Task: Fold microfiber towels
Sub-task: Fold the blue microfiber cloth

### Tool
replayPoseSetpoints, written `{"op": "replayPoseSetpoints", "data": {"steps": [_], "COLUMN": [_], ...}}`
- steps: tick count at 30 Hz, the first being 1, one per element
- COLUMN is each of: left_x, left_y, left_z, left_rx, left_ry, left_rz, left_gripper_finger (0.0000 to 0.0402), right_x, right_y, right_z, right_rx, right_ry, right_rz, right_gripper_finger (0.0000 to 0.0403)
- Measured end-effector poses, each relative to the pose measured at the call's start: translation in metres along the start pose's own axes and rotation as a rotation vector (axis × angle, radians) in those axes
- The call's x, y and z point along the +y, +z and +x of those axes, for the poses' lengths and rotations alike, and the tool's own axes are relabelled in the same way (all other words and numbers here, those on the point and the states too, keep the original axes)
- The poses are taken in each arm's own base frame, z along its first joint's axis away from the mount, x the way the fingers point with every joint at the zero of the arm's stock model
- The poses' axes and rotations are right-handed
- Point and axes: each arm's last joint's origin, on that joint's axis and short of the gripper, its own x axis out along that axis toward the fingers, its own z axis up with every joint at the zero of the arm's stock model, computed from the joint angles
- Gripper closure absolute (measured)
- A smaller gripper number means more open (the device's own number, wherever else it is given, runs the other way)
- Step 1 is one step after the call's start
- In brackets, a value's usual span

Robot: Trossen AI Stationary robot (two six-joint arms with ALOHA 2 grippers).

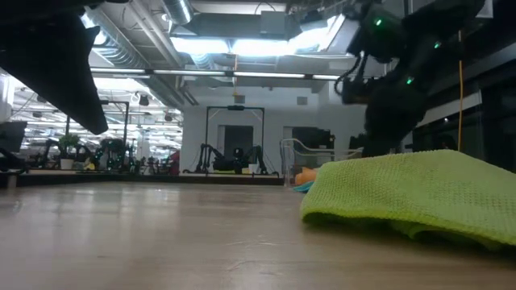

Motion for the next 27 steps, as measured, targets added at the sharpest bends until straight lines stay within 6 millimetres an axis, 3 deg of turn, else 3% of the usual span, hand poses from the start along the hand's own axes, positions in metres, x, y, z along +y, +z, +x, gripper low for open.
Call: {"op": "replayPoseSetpoints", "data": {"steps": [7, 19, 23, 27], "left_x": [0.0, 0.0, 0.0, 0.0], "left_y": [0.001, 0.001, 0.001, 0.001], "left_z": [0.001, 0.001, 0.001, 0.001], "left_rx": [-0.002, -0.003, -0.003, -0.003], "left_ry": [0.002, 0.002, 0.002, 0.002], "left_rz": [-0.001, 0.0, 0.0, 0.0], "left_gripper_finger": [0.0266, 0.0266, 0.0266, 0.0266], "right_x": [0.006, 0.01, 0.017, 0.029], "right_y": [0.001, 0.0, -0.002, 0.0], "right_z": [0.038, 0.062, 0.064, 0.062], "right_rx": [-0.005, -0.02, -0.033, -0.066], "right_ry": [0.02, -0.014, -0.003, 0.039], "right_rz": [-0.001, -0.001, -0.006, -0.057], "right_gripper_finger": [0.0263, 0.0269, 0.0306, 0.0384]}}
